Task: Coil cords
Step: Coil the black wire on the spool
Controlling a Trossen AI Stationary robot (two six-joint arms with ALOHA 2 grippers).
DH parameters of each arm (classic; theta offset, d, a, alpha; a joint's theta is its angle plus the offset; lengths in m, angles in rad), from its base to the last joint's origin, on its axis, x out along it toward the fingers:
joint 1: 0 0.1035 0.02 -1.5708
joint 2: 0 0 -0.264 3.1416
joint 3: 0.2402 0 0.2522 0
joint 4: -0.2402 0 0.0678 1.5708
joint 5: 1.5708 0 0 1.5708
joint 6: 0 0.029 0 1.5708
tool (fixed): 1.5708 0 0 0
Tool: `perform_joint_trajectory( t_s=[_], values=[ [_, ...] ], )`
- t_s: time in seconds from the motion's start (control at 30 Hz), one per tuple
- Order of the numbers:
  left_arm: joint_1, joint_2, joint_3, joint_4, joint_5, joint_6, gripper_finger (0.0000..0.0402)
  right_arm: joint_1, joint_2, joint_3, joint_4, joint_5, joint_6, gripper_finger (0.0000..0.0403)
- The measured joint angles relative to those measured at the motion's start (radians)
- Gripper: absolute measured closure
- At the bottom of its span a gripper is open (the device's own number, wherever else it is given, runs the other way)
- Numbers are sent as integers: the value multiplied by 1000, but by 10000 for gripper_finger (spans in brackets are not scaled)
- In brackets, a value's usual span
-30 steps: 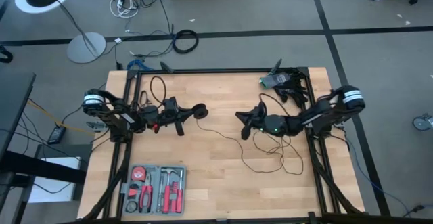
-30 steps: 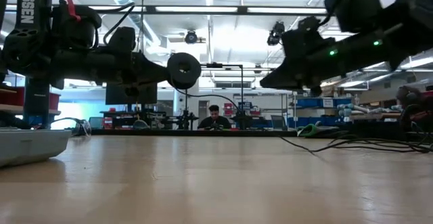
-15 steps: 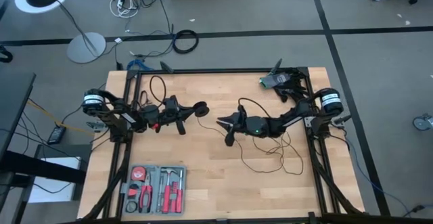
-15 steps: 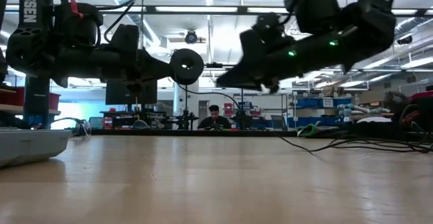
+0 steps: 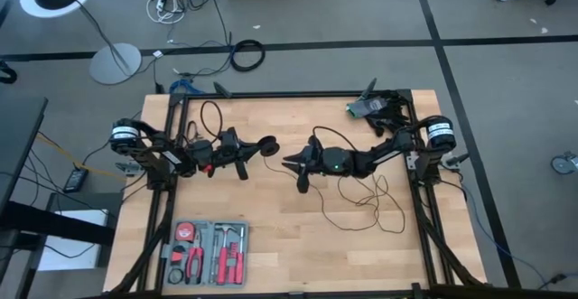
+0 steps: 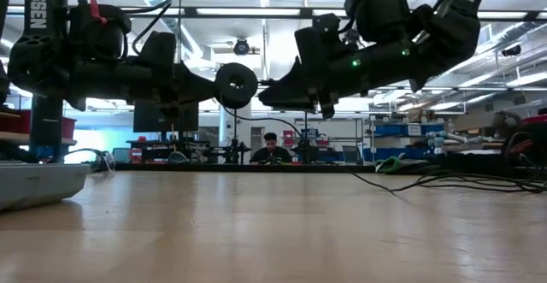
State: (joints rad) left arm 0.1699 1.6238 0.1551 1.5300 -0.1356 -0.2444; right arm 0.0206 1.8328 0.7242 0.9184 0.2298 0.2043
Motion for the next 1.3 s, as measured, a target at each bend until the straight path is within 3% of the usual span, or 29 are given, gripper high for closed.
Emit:
perform_joint_trajectory(
  t_s=[0.3,1.3],
  values=[
    [0,0,0,0,52,-3,401,3,0,0,-9,-2,-13,317],
    [0,0,0,-2,42,57,401,9,-2,9,-43,-2,-12,309]
  ],
)
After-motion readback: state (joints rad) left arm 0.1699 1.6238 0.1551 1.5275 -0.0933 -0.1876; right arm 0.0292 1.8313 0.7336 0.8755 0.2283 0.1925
